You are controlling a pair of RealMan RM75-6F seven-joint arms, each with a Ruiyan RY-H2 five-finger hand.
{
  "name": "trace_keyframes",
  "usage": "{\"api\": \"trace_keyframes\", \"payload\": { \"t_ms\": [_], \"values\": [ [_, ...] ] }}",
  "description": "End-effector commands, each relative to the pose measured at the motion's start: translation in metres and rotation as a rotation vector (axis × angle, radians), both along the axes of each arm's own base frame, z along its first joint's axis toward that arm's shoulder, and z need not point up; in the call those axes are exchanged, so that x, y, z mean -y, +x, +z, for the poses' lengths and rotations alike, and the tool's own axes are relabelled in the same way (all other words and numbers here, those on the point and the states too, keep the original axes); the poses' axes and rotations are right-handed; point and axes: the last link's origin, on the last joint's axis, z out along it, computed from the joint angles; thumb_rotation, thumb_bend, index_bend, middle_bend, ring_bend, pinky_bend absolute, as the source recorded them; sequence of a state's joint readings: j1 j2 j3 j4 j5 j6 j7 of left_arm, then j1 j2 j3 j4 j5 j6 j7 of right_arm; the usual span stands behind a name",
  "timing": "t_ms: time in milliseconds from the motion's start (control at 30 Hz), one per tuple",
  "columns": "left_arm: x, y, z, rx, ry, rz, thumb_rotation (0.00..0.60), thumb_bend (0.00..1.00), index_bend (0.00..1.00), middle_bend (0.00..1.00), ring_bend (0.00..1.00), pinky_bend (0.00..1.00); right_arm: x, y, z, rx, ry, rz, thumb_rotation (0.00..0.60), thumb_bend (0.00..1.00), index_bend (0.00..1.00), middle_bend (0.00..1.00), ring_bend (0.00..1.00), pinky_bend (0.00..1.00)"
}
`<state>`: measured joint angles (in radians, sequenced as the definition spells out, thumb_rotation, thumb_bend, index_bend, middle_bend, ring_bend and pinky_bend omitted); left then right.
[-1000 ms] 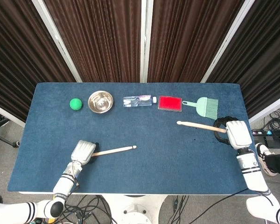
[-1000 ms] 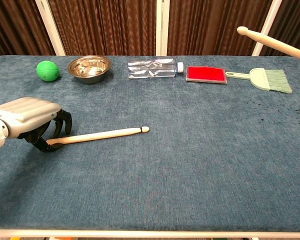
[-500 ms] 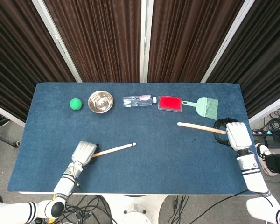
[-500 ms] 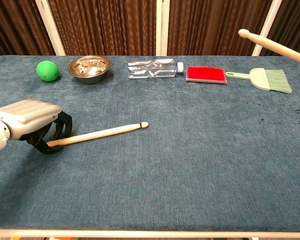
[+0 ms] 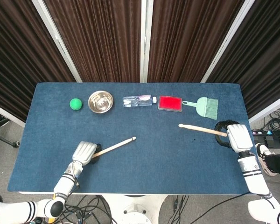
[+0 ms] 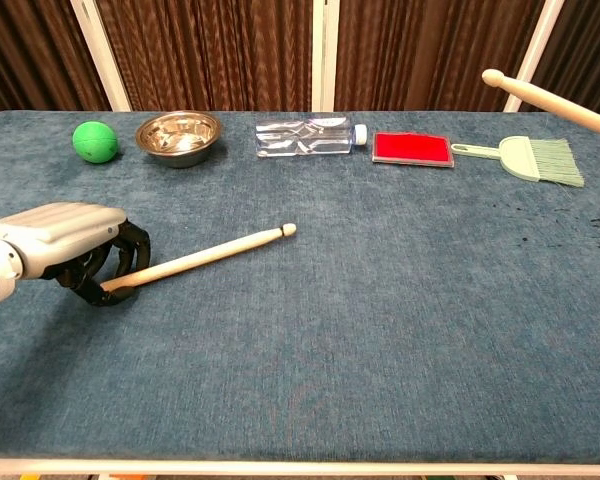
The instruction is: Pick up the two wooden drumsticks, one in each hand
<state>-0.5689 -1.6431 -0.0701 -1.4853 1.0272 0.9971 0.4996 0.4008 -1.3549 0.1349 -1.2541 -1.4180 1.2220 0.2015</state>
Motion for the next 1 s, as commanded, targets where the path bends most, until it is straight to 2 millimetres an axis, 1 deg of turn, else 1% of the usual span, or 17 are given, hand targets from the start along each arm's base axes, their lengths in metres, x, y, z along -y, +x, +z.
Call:
{"api": "trace_keyframes", "payload": {
  "t_ms": [33, 100, 233, 300, 400, 533, 567, 633, 700, 767, 867, 1000],
  "values": [
    [-0.003, -0.003, 0.007, 0.056, 0.008, 0.007, 0.600, 0.51, 0.58, 0.64, 0.69, 0.85, -0.002, -0.001, 0.001, 0.002, 0.000, -0.002, 0.600, 0.66, 0.69, 0.63, 0.38, 0.44],
    [-0.006, -0.006, 0.012, 0.098, 0.014, 0.012, 0.600, 0.53, 0.60, 0.66, 0.69, 0.85, -0.005, -0.002, 0.002, 0.011, -0.001, -0.007, 0.600, 0.66, 0.69, 0.63, 0.38, 0.44],
    [-0.014, -0.009, 0.024, 0.186, 0.036, 0.005, 0.600, 0.54, 0.61, 0.67, 0.69, 0.84, -0.012, -0.003, 0.002, 0.053, 0.010, -0.016, 0.600, 0.67, 0.69, 0.63, 0.38, 0.44],
    [-0.020, -0.009, 0.031, 0.238, 0.045, -0.006, 0.600, 0.54, 0.62, 0.67, 0.69, 0.84, -0.017, 0.000, -0.002, 0.108, 0.036, -0.019, 0.600, 0.68, 0.69, 0.63, 0.39, 0.44],
    [-0.031, -0.005, 0.041, 0.311, 0.057, -0.039, 0.600, 0.54, 0.61, 0.67, 0.69, 0.85, -0.022, 0.009, -0.011, 0.195, 0.086, -0.007, 0.600, 0.69, 0.69, 0.63, 0.39, 0.44],
    [-0.047, 0.007, 0.051, 0.399, 0.056, -0.101, 0.600, 0.54, 0.62, 0.68, 0.69, 0.84, -0.023, 0.033, -0.031, 0.310, 0.160, 0.024, 0.600, 0.69, 0.69, 0.63, 0.39, 0.44],
    [-0.051, 0.011, 0.052, 0.427, 0.048, -0.118, 0.600, 0.54, 0.62, 0.68, 0.69, 0.84, -0.023, 0.044, -0.041, 0.355, 0.191, 0.036, 0.600, 0.69, 0.69, 0.63, 0.40, 0.44],
    [-0.055, 0.017, 0.052, 0.466, 0.033, -0.141, 0.600, 0.54, 0.62, 0.68, 0.69, 0.84, -0.022, 0.056, -0.052, 0.404, 0.220, 0.047, 0.600, 0.69, 0.69, 0.63, 0.40, 0.44],
    [-0.059, 0.024, 0.051, 0.519, 0.019, -0.160, 0.600, 0.54, 0.62, 0.68, 0.69, 0.84, -0.020, 0.074, -0.068, 0.456, 0.253, 0.068, 0.600, 0.69, 0.69, 0.63, 0.40, 0.44],
    [-0.062, 0.030, 0.050, 0.570, 0.002, -0.177, 0.600, 0.54, 0.62, 0.68, 0.69, 0.85, -0.018, 0.087, -0.083, 0.487, 0.263, 0.082, 0.600, 0.69, 0.69, 0.64, 0.40, 0.44],
    [-0.065, 0.038, 0.047, 0.615, -0.020, -0.201, 0.600, 0.54, 0.62, 0.68, 0.69, 0.84, -0.016, 0.103, -0.102, 0.540, 0.275, 0.092, 0.600, 0.69, 0.70, 0.64, 0.41, 0.44],
    [-0.066, 0.046, 0.044, 0.647, -0.054, -0.221, 0.600, 0.54, 0.62, 0.67, 0.69, 0.84, -0.013, 0.119, -0.119, 0.581, 0.276, 0.104, 0.600, 0.69, 0.70, 0.65, 0.41, 0.44]
  ]
}}
